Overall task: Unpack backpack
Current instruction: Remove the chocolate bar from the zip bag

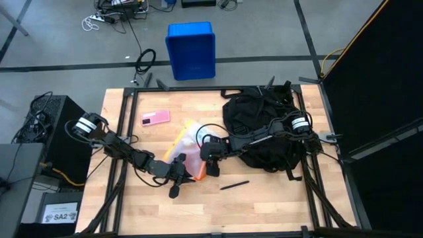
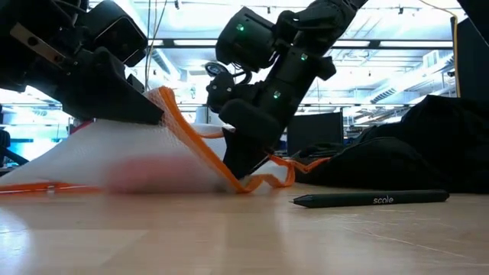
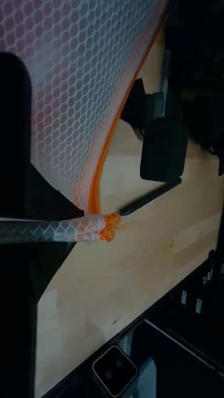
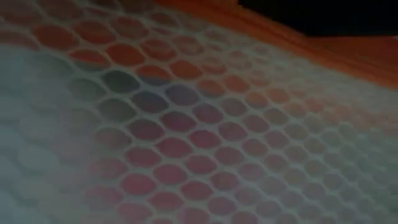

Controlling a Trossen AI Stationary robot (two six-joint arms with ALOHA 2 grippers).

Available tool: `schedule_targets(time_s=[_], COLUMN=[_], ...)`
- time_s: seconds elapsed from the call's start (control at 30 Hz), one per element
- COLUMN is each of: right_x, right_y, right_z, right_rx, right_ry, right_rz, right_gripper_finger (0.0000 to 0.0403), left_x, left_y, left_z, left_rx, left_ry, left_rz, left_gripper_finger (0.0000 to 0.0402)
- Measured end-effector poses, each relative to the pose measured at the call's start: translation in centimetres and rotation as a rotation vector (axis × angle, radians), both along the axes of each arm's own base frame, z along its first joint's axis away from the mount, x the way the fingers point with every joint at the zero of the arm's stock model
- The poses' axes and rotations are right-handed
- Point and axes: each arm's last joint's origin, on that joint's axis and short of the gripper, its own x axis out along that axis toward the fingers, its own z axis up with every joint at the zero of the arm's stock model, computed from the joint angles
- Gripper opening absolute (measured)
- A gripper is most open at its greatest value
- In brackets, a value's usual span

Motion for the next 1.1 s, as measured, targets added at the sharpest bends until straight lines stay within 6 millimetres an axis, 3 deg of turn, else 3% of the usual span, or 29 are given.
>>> schedule_targets(time_s=[0.17,0.23,0.43,0.67,0.87,1.1], right_x=[0.1,0.1,-0.8,-2.6,-3.6,-3.6], right_y=[0.1,0.1,0.9,2.9,4.4,4.7], right_z=[0.0,0.2,2.6,6.7,7.6,7.4], right_rx=[-0.014,-0.023,-0.048,-0.129,-0.156,-0.148], right_ry=[-0.012,-0.015,-0.027,-0.049,-0.028,-0.022], right_rz=[0.057,0.071,0.078,0.085,0.086,0.094], right_gripper_finger=[0.0043,0.0013,0.0002,0.0001,0.0001,0.0005], left_x=[0.0,0.0,0.0,-0.1,-0.1,-0.1], left_y=[0.0,0.0,0.1,0.0,0.0,0.0], left_z=[-0.1,-0.1,-0.1,-0.1,-0.1,-0.2], left_rx=[0.005,0.006,0.009,0.005,0.003,0.004], left_ry=[0.007,0.008,0.013,0.014,0.015,0.017], left_rz=[0.004,0.006,0.007,-0.002,-0.001,0.0], left_gripper_finger=[0.0,0.0,0.0,0.0,0.0,0.0])
